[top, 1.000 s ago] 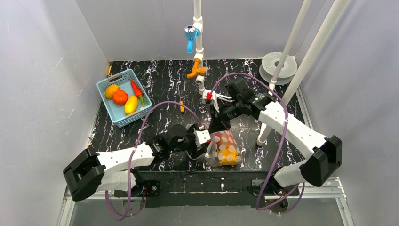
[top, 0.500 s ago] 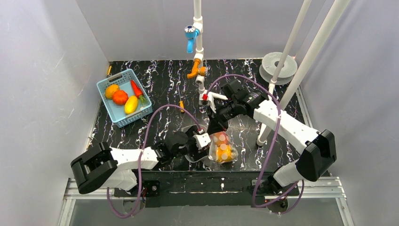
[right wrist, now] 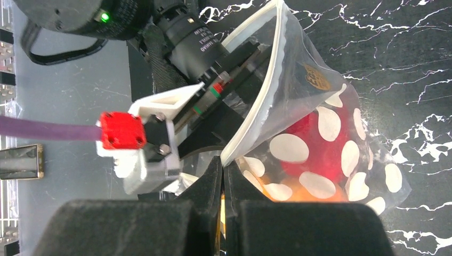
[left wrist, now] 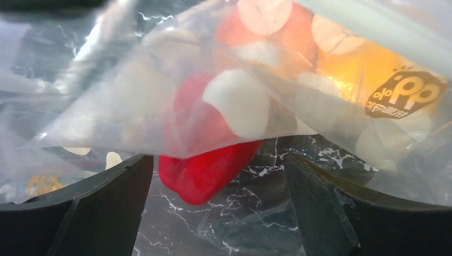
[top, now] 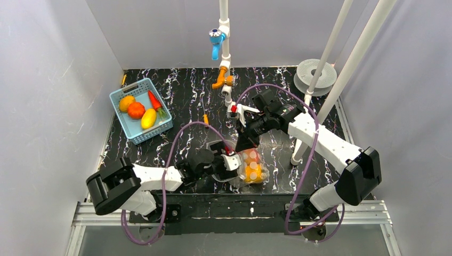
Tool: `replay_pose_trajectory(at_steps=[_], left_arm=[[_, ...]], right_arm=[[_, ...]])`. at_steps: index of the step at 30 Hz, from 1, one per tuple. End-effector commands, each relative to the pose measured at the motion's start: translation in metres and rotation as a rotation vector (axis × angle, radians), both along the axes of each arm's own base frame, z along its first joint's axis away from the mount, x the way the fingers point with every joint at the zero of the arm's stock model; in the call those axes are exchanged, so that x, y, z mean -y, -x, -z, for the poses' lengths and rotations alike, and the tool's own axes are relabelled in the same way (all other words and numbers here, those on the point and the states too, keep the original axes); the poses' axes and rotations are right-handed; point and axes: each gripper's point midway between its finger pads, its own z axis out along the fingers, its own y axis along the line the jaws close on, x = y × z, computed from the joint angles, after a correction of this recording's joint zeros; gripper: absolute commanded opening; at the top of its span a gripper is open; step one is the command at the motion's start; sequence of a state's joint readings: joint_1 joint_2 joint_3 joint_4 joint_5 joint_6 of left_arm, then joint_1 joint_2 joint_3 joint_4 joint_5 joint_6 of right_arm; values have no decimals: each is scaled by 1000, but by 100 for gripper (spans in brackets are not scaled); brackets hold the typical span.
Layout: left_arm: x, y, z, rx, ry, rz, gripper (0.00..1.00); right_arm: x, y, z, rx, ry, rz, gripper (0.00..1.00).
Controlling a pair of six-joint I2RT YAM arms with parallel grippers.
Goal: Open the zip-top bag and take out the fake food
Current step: Pick up the fake vegetable from the zipper food storage bag.
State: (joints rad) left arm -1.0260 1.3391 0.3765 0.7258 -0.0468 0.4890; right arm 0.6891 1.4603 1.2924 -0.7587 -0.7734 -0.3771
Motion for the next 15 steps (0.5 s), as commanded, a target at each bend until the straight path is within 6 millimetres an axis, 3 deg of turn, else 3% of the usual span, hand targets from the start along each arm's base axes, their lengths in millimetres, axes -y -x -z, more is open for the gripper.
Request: replay_pose_trajectory(at_steps=[1,8,15], left_arm=[[2,-15,0,46,-32,-49,92],[5,-32,6,60,-29,-103,90],[16,-37,14,13,12,-91,79]], right_arm=[[-1,4,-14,28,-55,-18,1],[-1,5,-12,20,-55,-21,1],[-2,5,-8,11,-51,-20,1]])
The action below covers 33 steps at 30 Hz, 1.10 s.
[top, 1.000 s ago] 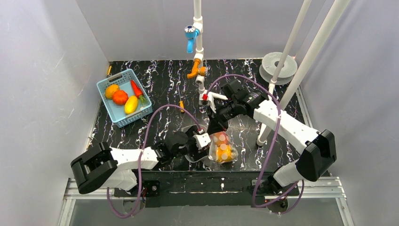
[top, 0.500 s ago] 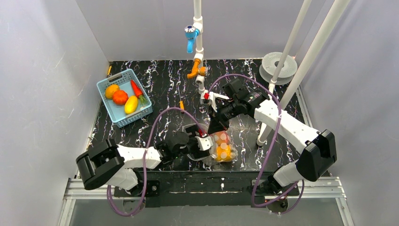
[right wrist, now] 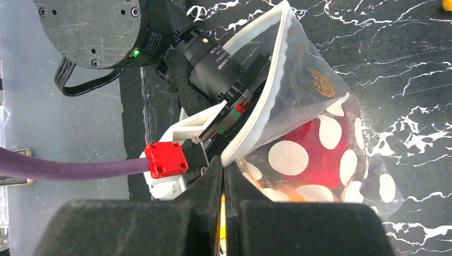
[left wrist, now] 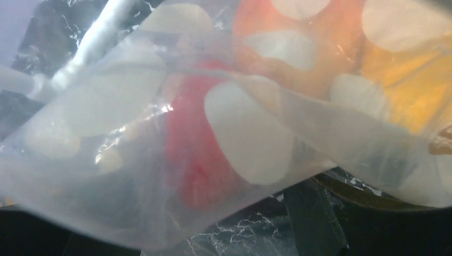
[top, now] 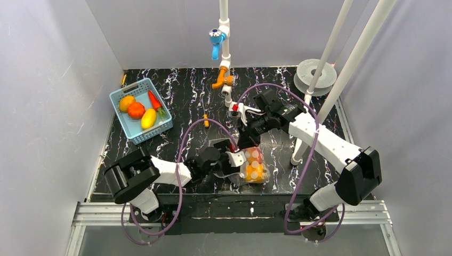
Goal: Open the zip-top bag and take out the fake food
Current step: Pick up the fake vegetable from the zipper food storage bag.
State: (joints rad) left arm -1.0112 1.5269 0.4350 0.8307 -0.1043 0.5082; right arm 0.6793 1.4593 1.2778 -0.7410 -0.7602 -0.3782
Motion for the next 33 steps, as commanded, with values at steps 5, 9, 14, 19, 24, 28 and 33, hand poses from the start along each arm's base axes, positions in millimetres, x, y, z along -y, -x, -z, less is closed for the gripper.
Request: replay_pose_trajectory(at_steps=[5,9,14,19,24,28,33], left_arm=[[10,-18,1,-30,71,-48,78],[9,-23,4,-63,99,-60,78],[8,-22,5,-101,109,-50,56],[10,-13,-3,-118,112,-3,38],[8,-5,-17,-123,116,28,28],[6,3,-29,-134,127,53,24],[0,14,-45,-167,143,64,20]], right_arm=[[-4,9,-12,-4,-55,-35,1],[-4,9,-11,-7,-53,-33,1],[-3,6,-11,-7,-54,-25,1],[0,3,-11,-2,-55,-12,1],[2,1,-10,1,-56,-2,1],[3,-2,-10,4,-55,9,1],[6,-13,-2,31,-19,58,1]])
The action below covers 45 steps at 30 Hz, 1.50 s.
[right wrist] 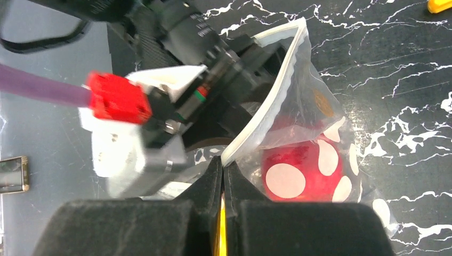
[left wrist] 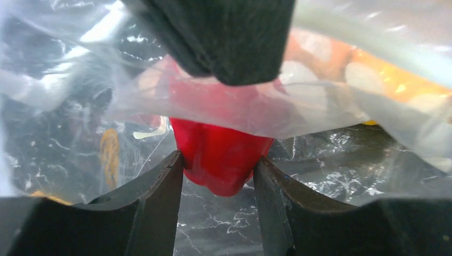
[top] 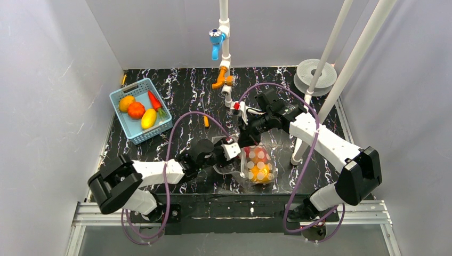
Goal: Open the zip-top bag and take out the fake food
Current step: Pick up the fake vegetable from the zipper food storage bag.
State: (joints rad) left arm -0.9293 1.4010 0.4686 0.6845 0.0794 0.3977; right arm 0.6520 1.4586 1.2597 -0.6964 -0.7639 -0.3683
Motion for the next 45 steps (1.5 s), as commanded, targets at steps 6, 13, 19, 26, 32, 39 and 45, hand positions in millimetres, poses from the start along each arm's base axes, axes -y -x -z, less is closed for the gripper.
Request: replay_pose_trajectory(at_steps=[6,13,19,26,32,39,45], left_arm=[[-13,22,-23,-101,-9,15,15],[-24,31,-37,-168,-28,-14,10],[-22,34,-52,-227,-54,-16,8],[-39,44,-53,-286,-165,-27,4],[-56,44,-56,-276,-231,-65,4],[-63,46,-66,-260,-225,-73,2],[-67,50,-81,-244,-170,-80,2]], right_arm=[[7,-15,3,51,37,84,1],[9,-23,6,72,56,120,1],[6,-17,7,47,48,94,1],[8,-23,10,71,68,121,1],[8,-25,11,73,74,129,1],[9,-25,10,77,75,131,1],[8,-25,11,71,75,129,1]])
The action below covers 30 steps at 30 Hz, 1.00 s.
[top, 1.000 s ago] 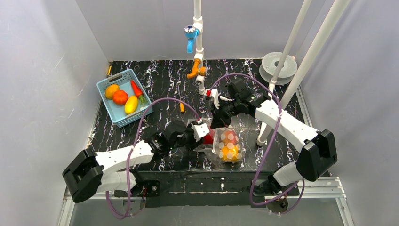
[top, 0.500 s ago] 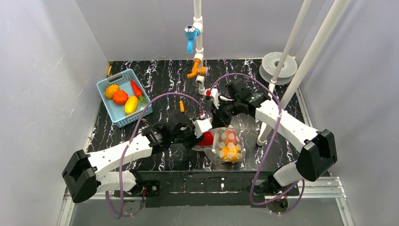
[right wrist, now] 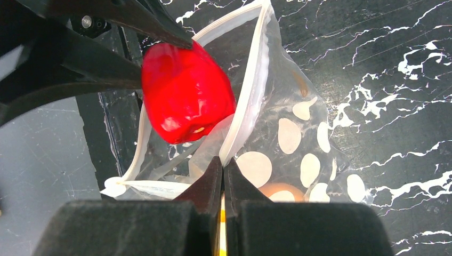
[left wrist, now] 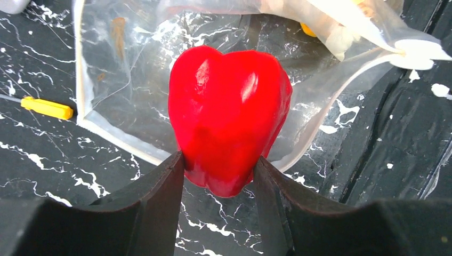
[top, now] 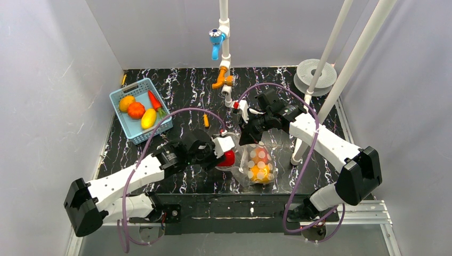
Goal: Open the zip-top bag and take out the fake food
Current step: Pick up the fake vegetable from the zipper food storage bag, then place the fake vegetable in the bin.
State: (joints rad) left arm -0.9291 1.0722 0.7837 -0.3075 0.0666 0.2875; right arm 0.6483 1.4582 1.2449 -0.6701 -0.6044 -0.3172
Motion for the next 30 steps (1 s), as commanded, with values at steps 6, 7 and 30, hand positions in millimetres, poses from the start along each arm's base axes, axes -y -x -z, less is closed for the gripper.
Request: replay_pose_trajectory(at_steps=[6,7,30], left_arm=[[-8,-1,-41,52,135,-68,1],[-10,-1,-43,53,143,-81,1],[-141,-102,-93,135,361,-749,1]], right_arm=[[-2,-2,-5,22,-26,-2,1],[-2,-2,-6,23,-27,-2,1],[-3,0,-6,21,-32,-9,1]])
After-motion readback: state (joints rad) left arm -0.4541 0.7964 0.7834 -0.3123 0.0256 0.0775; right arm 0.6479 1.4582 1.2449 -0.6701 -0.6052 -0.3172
